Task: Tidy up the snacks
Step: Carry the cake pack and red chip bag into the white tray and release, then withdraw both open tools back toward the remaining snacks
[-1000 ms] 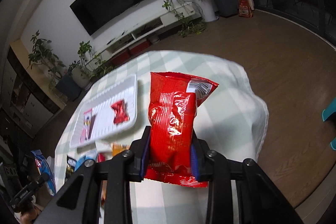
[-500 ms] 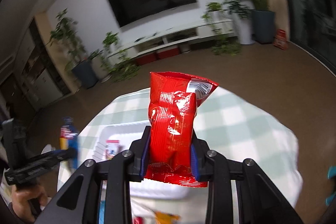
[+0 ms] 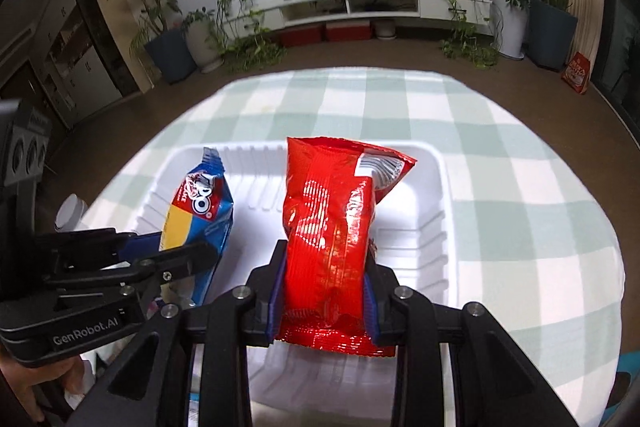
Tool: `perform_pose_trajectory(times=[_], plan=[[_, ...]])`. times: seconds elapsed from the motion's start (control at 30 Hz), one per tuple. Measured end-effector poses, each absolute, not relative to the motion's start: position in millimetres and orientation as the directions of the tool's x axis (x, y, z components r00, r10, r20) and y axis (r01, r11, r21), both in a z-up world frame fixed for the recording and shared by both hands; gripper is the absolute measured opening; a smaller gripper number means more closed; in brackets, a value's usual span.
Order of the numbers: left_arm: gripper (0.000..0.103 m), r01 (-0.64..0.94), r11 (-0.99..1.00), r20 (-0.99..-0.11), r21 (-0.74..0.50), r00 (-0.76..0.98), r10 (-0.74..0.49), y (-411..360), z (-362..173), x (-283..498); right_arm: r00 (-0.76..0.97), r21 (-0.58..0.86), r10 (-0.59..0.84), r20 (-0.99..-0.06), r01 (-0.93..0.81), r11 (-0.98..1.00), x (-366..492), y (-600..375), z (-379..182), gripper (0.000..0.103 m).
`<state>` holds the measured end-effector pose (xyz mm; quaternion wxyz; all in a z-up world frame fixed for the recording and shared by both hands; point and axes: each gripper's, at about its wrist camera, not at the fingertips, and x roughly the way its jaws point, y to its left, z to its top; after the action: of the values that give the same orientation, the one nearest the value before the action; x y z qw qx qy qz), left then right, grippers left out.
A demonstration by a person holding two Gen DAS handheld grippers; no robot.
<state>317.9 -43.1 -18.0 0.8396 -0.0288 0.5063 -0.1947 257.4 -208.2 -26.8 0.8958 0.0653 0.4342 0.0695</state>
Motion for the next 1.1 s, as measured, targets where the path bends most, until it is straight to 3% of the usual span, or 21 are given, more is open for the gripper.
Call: perform_pose_trajectory(times=[0.4,0.57,0.67,0.83,1.0,1.1], plan=[[0.026,0.278,0.935,-0.865,-0.22,0.388,-0.319,-49.4,-38.4,326.4,0.592,0.143,0.182,-0.785,-0.112,0.983,259.3,-196.4,-38.3,0.035],[0.032,0.264,0.943,-0.871,-0.203,0.391,-0.297,-47.8,-42.9,326.1,0.589,0.098,0.143,-0.795,-0.107,0.989,259.1,-194.2,-42.1,0.039],[0.043,0.242,0.952,-0.875,-0.189,0.399,-0.275,-43.4,-42.1,326.1,0.591,0.09,0.136,-0.795,-0.107,0.99,258.3,-194.4,-41.9,0.04],[0.058,0.212,0.958,-0.872,-0.194,0.41,-0.267,-32.2,-39.3,325.6,0.583,0.102,0.136,-0.801,-0.091,0.991,258.2,-200.1,-41.9,0.054],[0.064,0.204,0.958,-0.86,-0.2,0.431,-0.272,-27.6,-28.8,321.8,0.596,0.114,0.149,-0.789,-0.096,0.989,254.8,-202.2,-34.5,0.058],[0.08,0.194,0.96,-0.851,-0.203,0.451,-0.271,-23.3,-19.5,318.0,0.616,0.128,0.157,-0.772,-0.092,0.988,251.4,-206.3,-27.0,0.066]])
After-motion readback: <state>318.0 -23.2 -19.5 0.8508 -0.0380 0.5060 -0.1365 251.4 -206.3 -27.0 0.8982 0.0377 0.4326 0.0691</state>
